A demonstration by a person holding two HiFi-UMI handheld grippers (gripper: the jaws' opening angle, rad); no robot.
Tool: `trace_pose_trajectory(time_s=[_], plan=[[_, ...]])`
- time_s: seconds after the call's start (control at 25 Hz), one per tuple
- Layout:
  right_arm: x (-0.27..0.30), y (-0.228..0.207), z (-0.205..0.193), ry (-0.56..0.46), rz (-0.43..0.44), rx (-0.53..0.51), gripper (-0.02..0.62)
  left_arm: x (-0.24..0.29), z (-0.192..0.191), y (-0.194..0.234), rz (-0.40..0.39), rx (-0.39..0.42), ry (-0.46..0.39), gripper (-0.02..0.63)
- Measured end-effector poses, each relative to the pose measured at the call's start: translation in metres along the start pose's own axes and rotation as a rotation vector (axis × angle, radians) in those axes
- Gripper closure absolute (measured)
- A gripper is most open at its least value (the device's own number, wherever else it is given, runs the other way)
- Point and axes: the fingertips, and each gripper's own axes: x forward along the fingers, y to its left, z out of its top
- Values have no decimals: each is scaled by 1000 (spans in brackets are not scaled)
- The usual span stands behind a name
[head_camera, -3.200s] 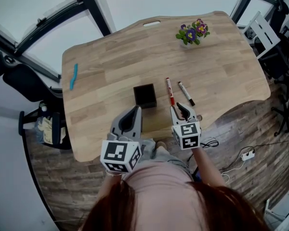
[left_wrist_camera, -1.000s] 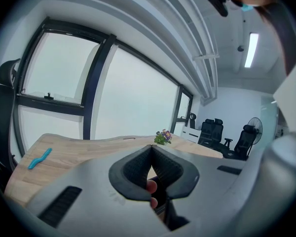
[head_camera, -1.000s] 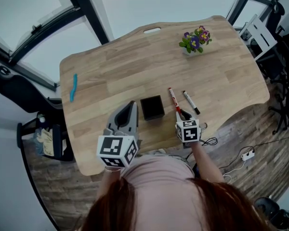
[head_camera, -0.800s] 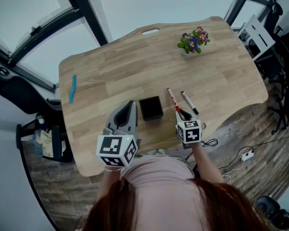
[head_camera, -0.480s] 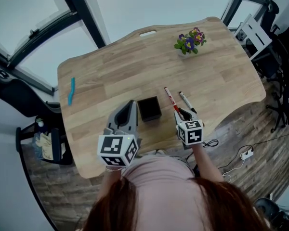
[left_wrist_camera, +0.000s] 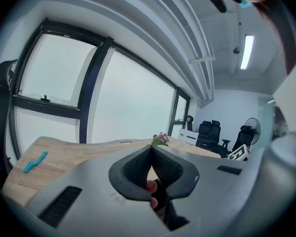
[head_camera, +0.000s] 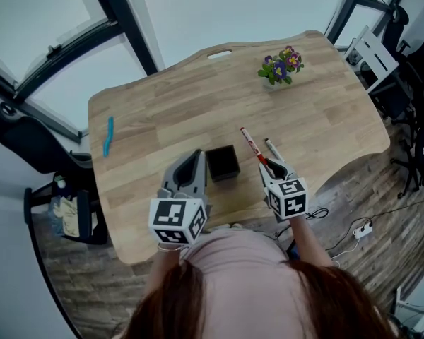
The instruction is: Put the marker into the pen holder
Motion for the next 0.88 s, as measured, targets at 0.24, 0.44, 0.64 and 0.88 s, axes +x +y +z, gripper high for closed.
trace_pose_trajectory(time_s=[0.24, 0.44, 0.64, 0.88], plan=[[-11, 3, 19, -34, 20, -25, 543, 1, -4, -1, -11, 11, 12, 605], [-20, 7, 36, -64, 53, -50, 543, 2, -7, -3, -20, 14, 22, 605], [-26, 14, 48, -68, 99, -85, 543, 4, -6, -3, -17, 13, 22, 605], [-32, 22, 55, -65, 138, -115, 543, 5, -6, 2, -11, 10, 21, 606]])
